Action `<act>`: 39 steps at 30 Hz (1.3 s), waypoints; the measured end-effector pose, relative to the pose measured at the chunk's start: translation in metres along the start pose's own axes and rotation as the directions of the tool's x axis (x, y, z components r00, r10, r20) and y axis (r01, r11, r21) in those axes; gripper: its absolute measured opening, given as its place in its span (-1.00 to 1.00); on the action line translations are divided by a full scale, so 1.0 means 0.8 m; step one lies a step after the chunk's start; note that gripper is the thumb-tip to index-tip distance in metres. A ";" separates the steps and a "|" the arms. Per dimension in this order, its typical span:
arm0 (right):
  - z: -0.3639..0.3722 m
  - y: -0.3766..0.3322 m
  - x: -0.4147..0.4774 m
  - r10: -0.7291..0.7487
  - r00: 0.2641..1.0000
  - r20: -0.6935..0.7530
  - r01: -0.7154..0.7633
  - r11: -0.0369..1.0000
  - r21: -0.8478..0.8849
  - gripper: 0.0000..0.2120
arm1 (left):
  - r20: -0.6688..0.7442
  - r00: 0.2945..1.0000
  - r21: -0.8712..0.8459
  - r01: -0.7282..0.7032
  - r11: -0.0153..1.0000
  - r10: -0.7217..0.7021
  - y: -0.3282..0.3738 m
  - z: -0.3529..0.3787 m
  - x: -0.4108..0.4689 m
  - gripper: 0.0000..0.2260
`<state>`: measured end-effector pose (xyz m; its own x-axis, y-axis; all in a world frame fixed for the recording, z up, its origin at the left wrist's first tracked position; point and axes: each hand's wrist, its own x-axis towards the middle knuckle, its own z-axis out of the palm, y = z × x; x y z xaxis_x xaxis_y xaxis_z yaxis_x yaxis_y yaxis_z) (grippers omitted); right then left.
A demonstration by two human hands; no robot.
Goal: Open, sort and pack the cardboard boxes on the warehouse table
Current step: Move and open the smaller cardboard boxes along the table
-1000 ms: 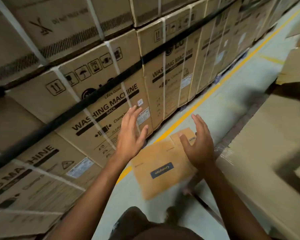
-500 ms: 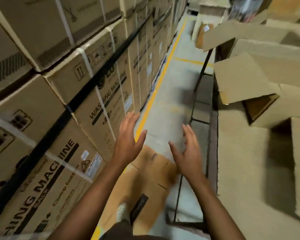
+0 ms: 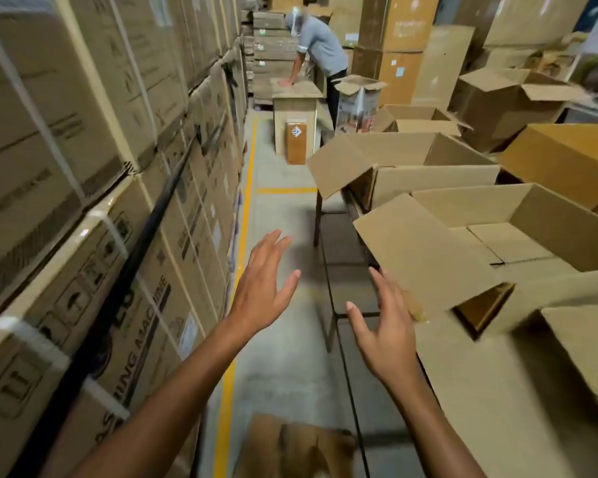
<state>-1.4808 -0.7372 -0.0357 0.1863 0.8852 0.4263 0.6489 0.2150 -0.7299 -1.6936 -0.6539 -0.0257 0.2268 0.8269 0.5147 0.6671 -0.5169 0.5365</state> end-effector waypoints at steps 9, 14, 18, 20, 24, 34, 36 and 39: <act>0.013 0.039 0.249 -0.016 0.992 -0.127 0.004 0.996 -0.090 -0.37 | 0.012 0.992 -0.005 -0.123 0.992 0.123 -0.039 0.052 0.284 -0.46; 0.015 0.050 0.369 0.004 0.991 -0.135 -0.029 0.982 -0.184 -0.40 | -0.022 1.000 -0.207 0.002 0.978 -0.007 -0.055 0.081 0.411 -0.52; 0.030 0.072 0.441 0.110 0.984 -0.140 -0.133 0.976 -0.174 -0.49 | 0.015 0.998 -0.232 0.058 0.971 -0.056 -0.085 0.116 0.487 -0.52; 0.044 0.087 0.469 0.171 0.973 -0.155 -0.195 0.969 -0.153 -0.53 | 0.061 0.998 -0.203 0.043 0.978 -0.031 -0.107 0.136 0.521 -0.51; 0.079 0.121 0.529 0.269 0.937 -0.222 -0.303 0.943 -0.138 -0.57 | 0.135 0.990 -0.180 0.000 0.984 0.025 -0.163 0.182 0.597 -0.51; 0.158 0.189 0.642 0.466 0.734 -0.494 -0.593 0.795 -0.131 -0.52 | 0.359 0.922 -0.160 -0.091 0.983 0.144 -0.261 0.288 0.810 -0.57; 0.167 0.206 0.652 0.525 0.662 -0.535 -0.673 0.730 -0.116 -0.47 | 0.427 0.895 -0.128 -0.079 0.989 0.127 -0.274 0.315 0.840 -0.56; 0.174 0.236 0.663 0.582 0.592 -0.557 -0.736 0.673 -0.078 -0.38 | 0.510 0.859 -0.047 -0.023 0.999 0.043 -0.295 0.366 0.883 -0.52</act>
<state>-1.3623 -0.1696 -0.0222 0.8994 0.4190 0.1250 0.3571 -0.5390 -0.7628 -1.4835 0.1170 0.0152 0.5854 0.8011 0.1247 0.6280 -0.5453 0.5552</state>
